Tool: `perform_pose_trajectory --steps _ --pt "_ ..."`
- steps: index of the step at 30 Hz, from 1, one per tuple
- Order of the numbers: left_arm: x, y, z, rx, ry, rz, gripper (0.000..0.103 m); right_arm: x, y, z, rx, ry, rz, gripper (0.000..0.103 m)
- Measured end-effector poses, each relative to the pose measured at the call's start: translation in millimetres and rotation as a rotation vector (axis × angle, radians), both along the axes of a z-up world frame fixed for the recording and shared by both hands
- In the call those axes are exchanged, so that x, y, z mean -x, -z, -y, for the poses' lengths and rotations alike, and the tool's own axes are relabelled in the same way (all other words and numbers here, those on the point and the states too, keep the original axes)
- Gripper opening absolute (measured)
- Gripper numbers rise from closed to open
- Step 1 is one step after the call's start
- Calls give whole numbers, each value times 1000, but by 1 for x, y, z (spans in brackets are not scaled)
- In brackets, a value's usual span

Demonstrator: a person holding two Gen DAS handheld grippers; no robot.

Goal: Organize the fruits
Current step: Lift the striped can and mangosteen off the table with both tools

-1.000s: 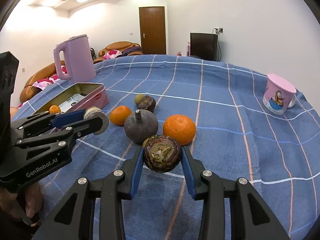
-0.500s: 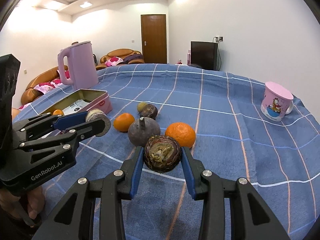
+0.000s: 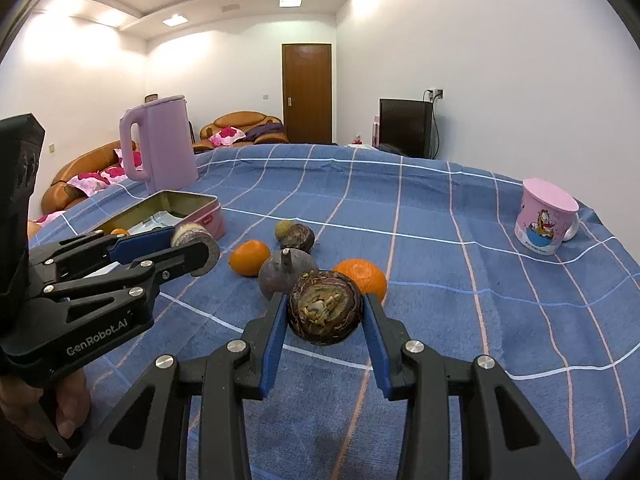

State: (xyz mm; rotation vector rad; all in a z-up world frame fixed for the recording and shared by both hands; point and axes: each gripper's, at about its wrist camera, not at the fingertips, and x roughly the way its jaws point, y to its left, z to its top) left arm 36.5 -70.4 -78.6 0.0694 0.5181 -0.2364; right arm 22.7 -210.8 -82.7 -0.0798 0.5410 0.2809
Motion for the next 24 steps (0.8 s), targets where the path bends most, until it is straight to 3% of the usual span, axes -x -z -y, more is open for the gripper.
perform_pose_trajectory --steps 24 --pt "16 -7 3 -17 -4 95 35 13 -6 0 0 6 87 40"
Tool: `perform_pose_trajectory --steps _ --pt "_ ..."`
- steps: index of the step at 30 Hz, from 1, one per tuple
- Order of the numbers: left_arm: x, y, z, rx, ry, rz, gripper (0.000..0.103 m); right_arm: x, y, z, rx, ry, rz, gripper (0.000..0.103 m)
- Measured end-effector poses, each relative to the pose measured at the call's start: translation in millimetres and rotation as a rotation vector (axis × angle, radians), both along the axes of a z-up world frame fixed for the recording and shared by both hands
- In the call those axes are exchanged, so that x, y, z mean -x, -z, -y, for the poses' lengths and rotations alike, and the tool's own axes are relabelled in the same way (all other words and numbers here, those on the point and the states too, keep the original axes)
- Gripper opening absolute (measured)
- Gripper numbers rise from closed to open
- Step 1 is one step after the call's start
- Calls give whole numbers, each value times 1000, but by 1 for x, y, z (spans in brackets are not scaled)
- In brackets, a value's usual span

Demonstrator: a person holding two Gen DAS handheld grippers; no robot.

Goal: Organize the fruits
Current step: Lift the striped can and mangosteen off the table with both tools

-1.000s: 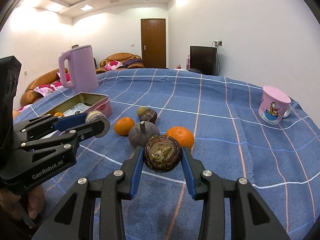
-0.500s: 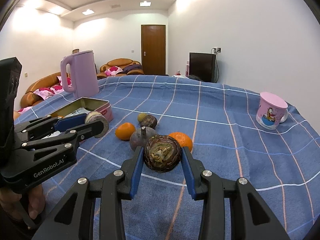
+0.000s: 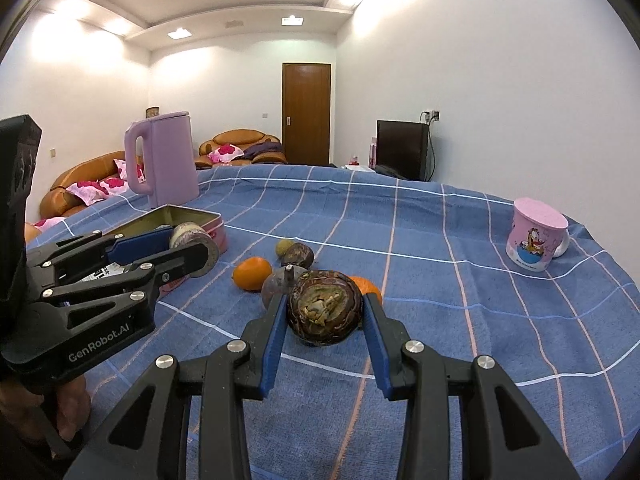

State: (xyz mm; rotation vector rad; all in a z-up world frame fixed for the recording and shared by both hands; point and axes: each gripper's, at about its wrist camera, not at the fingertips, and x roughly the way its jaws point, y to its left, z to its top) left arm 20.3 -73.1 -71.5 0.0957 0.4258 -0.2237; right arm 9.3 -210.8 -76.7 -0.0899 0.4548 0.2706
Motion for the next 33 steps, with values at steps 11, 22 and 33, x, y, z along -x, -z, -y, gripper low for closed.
perform_pose_trajectory --steps 11,22,33 --pt "5 -3 -1 4 -2 31 34 6 -3 2 -4 2 35 40" --pt "9 -11 -8 5 -24 40 34 9 -8 -3 12 -3 56 40" --pt "8 -19 -35 33 -69 39 34 4 -16 -22 19 -42 58 40"
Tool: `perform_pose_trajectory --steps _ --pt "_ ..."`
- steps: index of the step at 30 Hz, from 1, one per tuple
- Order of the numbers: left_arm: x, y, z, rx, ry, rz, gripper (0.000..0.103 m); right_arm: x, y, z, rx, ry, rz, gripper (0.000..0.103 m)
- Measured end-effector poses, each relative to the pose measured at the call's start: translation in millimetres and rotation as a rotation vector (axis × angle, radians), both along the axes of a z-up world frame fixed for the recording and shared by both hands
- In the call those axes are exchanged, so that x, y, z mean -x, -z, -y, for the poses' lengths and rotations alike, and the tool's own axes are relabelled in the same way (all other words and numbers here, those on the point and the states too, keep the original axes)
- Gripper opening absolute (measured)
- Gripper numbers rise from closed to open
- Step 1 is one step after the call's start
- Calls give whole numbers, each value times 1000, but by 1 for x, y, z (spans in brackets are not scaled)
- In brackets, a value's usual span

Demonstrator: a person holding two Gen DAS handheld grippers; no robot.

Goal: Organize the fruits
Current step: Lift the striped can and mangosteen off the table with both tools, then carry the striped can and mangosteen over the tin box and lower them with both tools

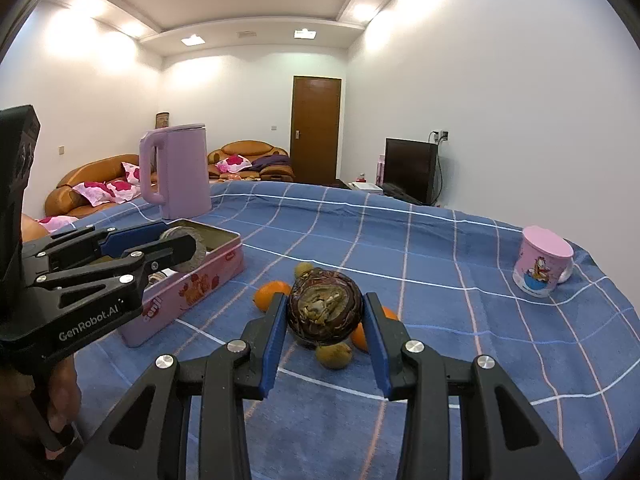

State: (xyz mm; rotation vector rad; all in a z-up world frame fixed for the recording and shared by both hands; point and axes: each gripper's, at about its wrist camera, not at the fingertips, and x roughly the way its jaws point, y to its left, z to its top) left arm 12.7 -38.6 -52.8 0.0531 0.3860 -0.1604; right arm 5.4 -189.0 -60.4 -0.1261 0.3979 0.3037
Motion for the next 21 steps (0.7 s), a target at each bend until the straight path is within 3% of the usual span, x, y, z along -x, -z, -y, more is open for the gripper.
perform_pose_trajectory --steps 21 --pt "-2 -1 -55 25 -113 -33 34 -14 -10 -57 19 -119 -2 40"
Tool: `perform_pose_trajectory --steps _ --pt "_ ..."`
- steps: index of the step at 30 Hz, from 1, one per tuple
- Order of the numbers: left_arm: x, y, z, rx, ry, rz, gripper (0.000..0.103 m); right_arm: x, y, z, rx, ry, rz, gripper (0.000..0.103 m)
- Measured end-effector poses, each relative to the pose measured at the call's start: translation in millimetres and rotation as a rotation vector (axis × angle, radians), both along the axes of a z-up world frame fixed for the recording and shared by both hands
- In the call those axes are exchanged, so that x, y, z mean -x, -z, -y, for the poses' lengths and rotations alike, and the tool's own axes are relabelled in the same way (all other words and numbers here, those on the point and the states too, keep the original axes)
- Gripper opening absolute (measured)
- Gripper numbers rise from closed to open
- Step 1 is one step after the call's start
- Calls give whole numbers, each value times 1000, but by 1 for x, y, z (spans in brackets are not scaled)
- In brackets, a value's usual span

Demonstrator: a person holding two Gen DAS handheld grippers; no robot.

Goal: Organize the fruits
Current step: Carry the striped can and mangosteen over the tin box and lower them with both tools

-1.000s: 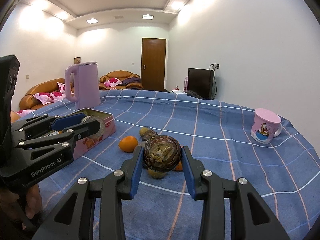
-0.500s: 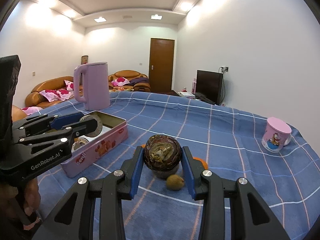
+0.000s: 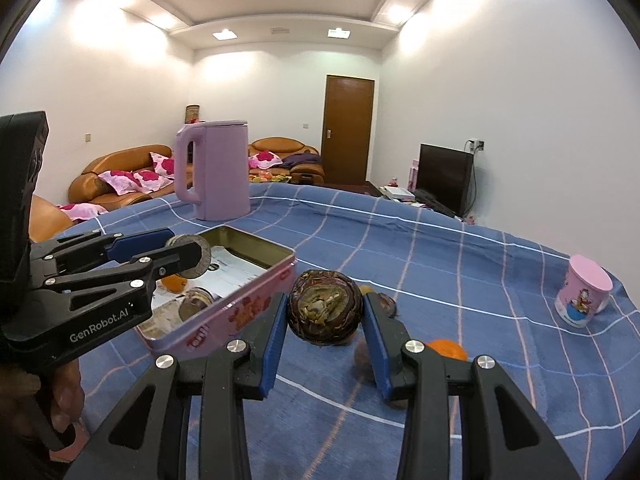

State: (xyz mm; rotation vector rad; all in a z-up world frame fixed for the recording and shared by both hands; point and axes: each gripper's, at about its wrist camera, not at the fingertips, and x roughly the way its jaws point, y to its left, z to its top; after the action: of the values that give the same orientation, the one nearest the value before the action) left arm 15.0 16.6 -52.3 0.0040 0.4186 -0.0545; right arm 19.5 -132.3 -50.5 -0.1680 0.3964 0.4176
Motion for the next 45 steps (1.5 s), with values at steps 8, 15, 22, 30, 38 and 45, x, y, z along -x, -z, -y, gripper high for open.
perform_pose_trajectory --steps 8,15,22,30,38,45 --pt "-3 2 -28 10 -63 -20 34 -5 -3 -30 13 -64 3 40" --pt "-2 3 -46 18 -96 -26 34 -9 -1 -52 21 -109 -5 40" --pt "-5 6 -60 23 -124 -40 34 -10 -1 -71 27 -140 -9 40" --pt "-9 12 -78 23 -167 -66 34 -11 3 -90 39 -174 -25 40" --pt "-10 16 -90 30 -185 -83 34 -13 11 -105 48 -198 -46 40" --pt "-14 21 -96 32 -191 -110 34 -15 17 -115 67 -219 -73 40"
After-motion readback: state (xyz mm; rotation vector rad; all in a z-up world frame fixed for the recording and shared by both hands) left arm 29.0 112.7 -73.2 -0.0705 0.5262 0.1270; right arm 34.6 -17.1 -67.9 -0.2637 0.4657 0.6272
